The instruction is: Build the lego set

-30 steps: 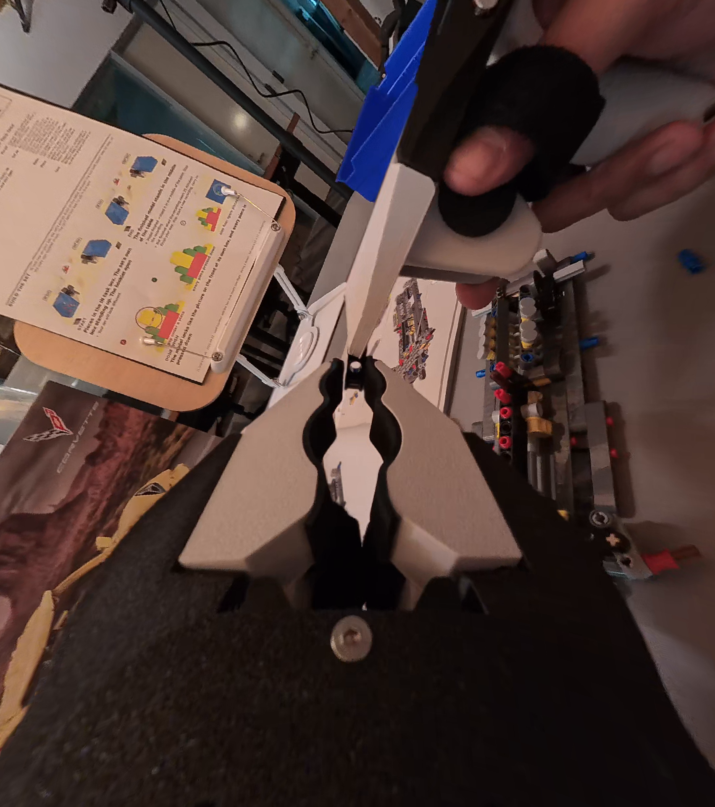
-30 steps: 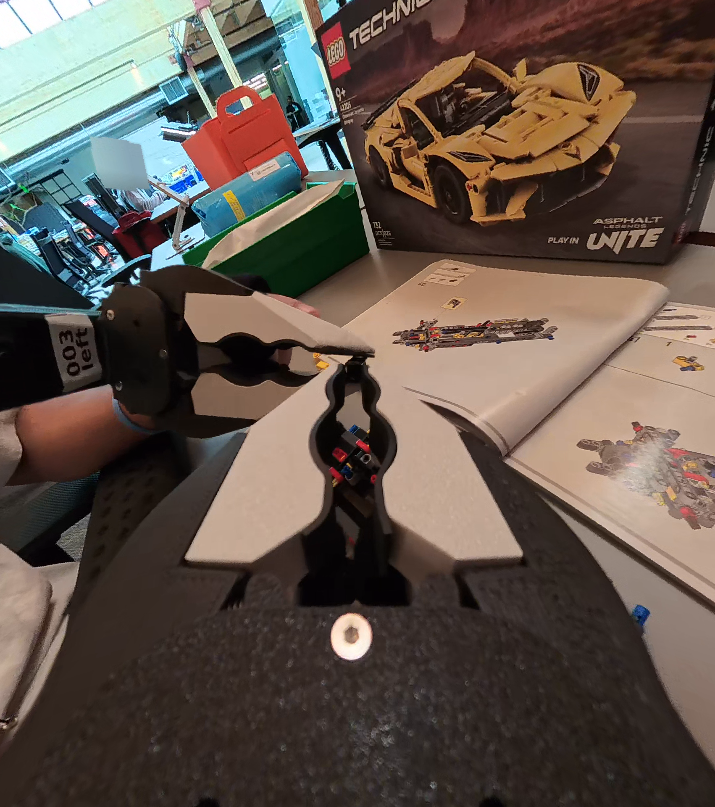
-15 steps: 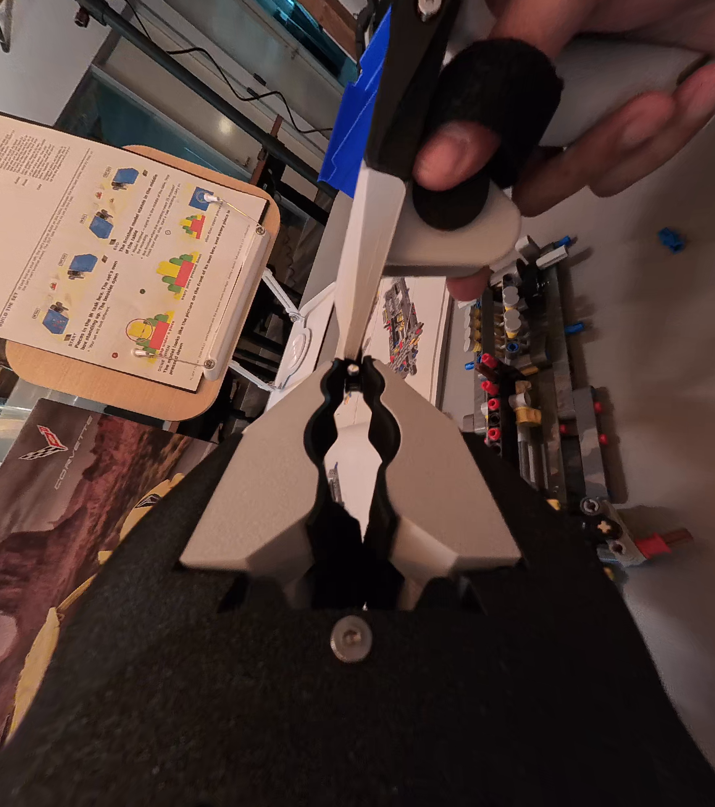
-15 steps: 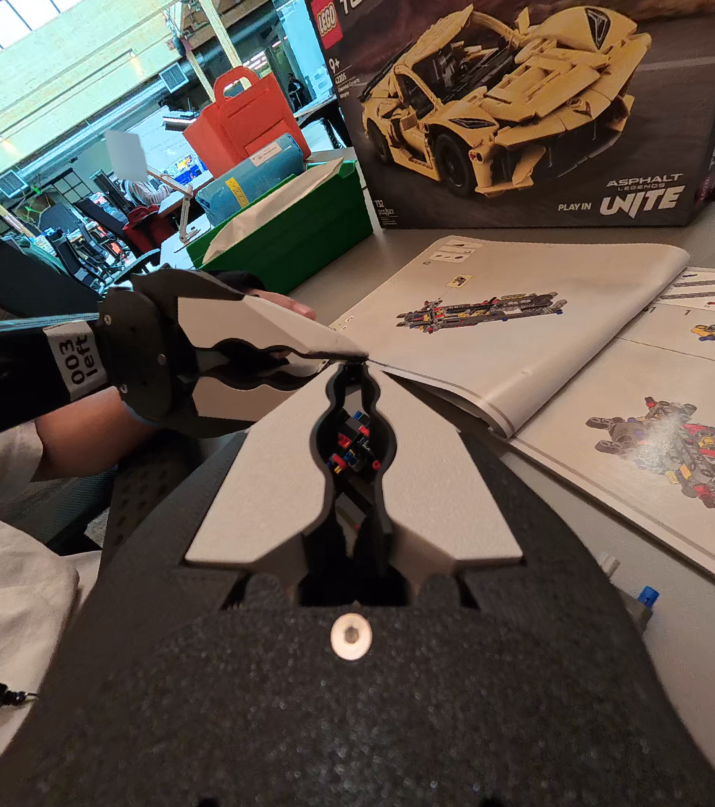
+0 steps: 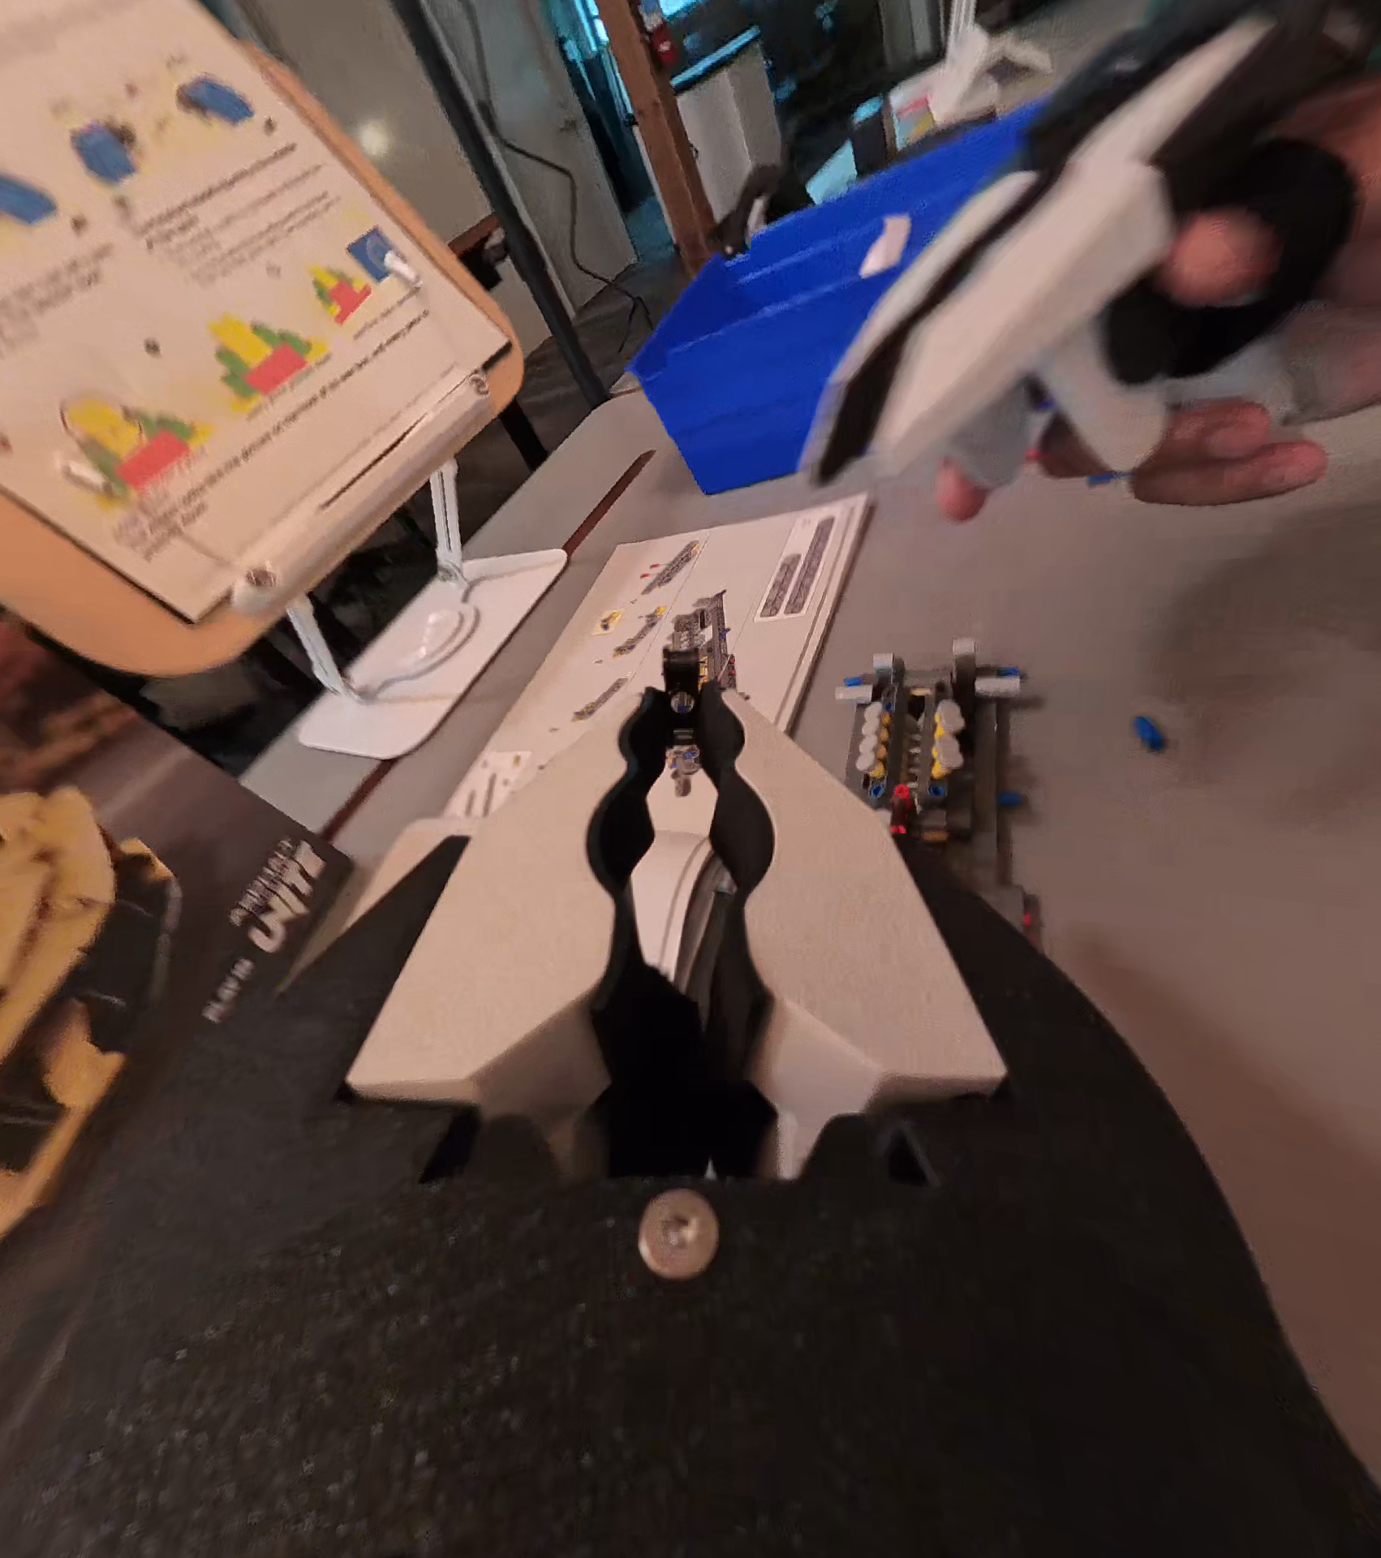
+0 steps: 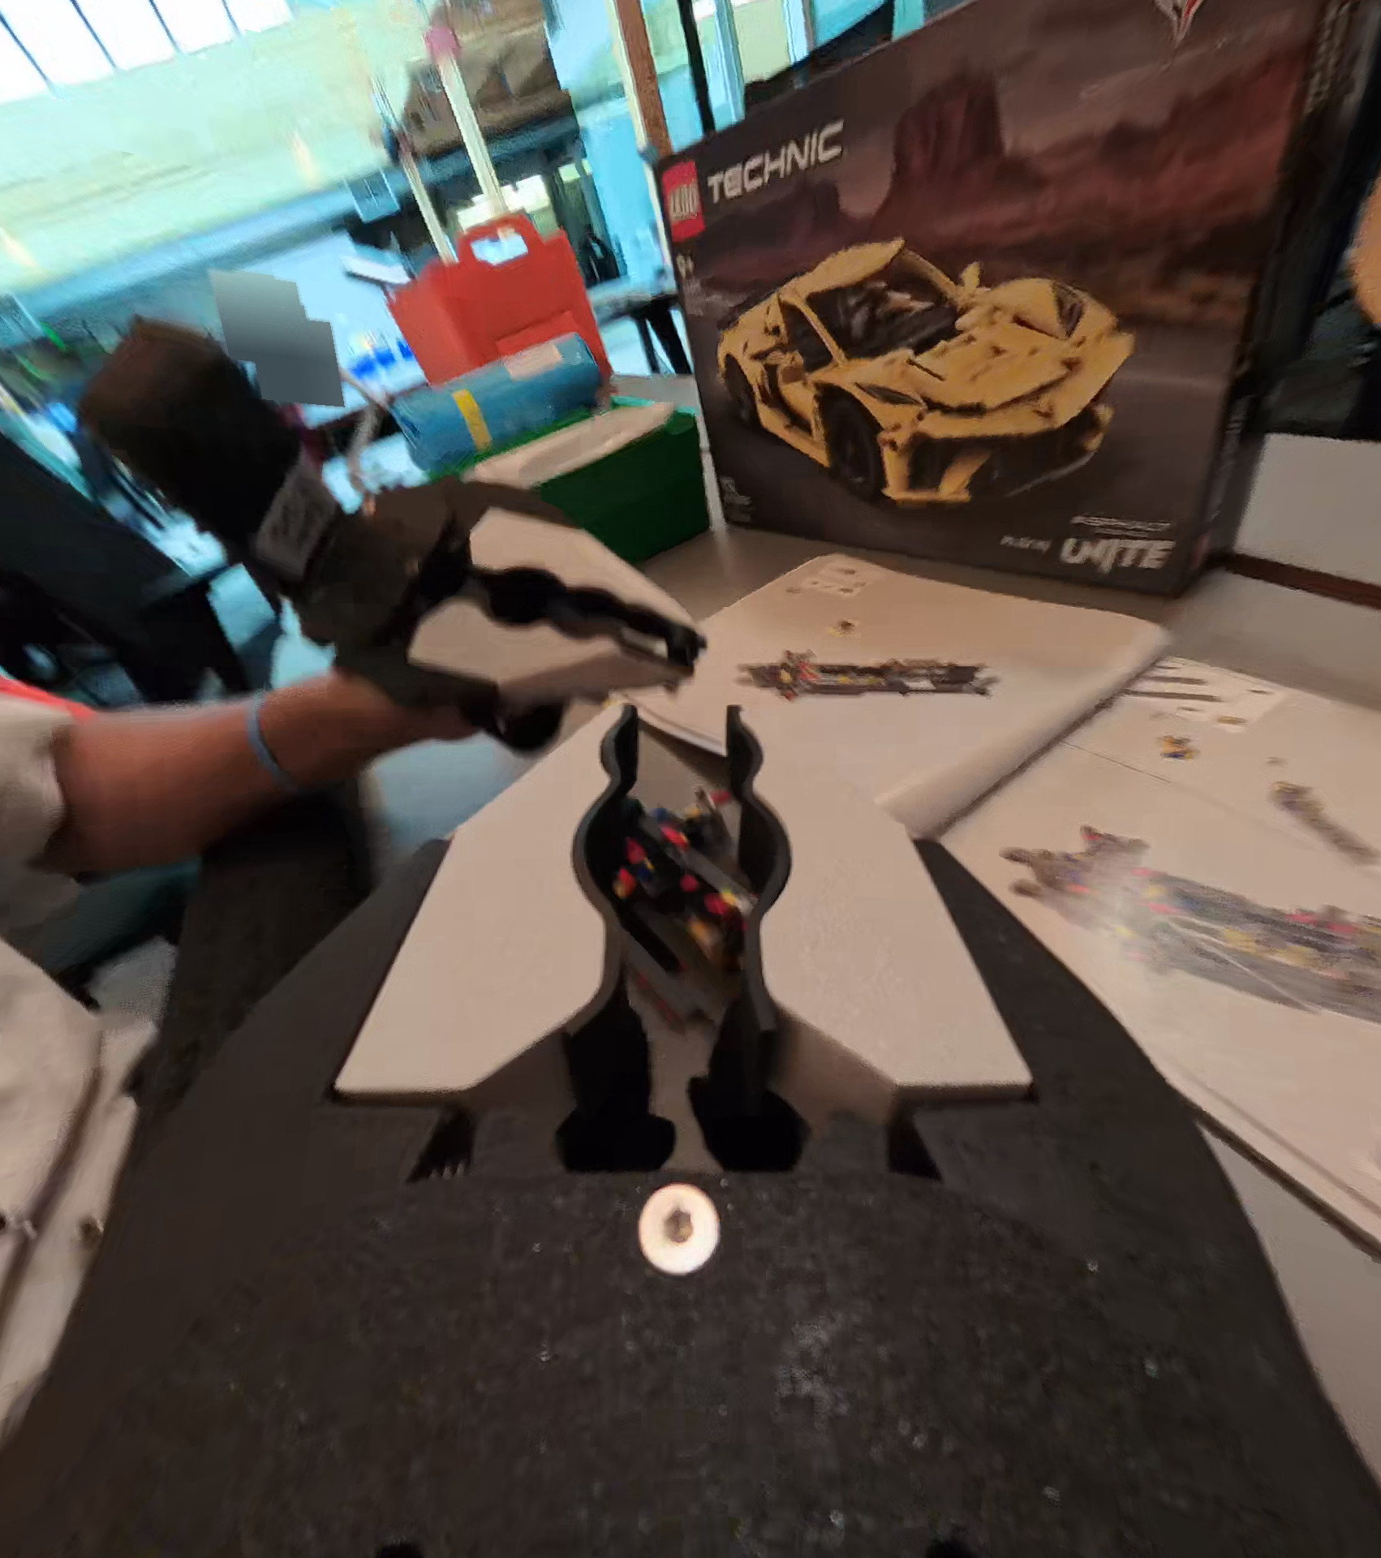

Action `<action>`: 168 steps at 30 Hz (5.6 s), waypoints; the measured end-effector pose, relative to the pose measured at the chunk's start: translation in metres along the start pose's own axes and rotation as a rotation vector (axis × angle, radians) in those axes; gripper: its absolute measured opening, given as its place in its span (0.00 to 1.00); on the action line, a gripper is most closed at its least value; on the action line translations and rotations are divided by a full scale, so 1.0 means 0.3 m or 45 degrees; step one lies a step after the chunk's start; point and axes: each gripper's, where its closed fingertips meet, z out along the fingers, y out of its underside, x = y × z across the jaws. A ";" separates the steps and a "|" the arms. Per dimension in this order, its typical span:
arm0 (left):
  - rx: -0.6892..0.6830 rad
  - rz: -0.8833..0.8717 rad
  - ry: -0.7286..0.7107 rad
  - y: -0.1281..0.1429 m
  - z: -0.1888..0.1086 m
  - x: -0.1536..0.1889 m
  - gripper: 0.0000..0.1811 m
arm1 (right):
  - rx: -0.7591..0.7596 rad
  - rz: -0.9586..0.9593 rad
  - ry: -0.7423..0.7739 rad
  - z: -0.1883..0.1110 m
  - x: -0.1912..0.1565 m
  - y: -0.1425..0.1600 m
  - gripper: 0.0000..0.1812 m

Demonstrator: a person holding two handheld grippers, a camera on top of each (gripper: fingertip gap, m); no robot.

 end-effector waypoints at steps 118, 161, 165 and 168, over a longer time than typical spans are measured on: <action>-0.123 0.398 -0.098 0.005 0.046 0.048 0.03 | 0.068 0.662 0.175 0.119 -0.015 0.080 0.01; -0.143 0.442 0.073 0.019 0.051 0.139 0.03 | 0.048 0.473 0.035 0.030 -0.046 0.090 0.02; -0.132 0.490 0.074 0.014 0.060 0.168 0.03 | 0.034 0.568 0.001 0.050 -0.047 0.113 0.02; -0.169 0.501 0.072 0.037 0.066 0.165 0.03 | 0.016 0.543 0.029 0.062 -0.043 0.136 0.02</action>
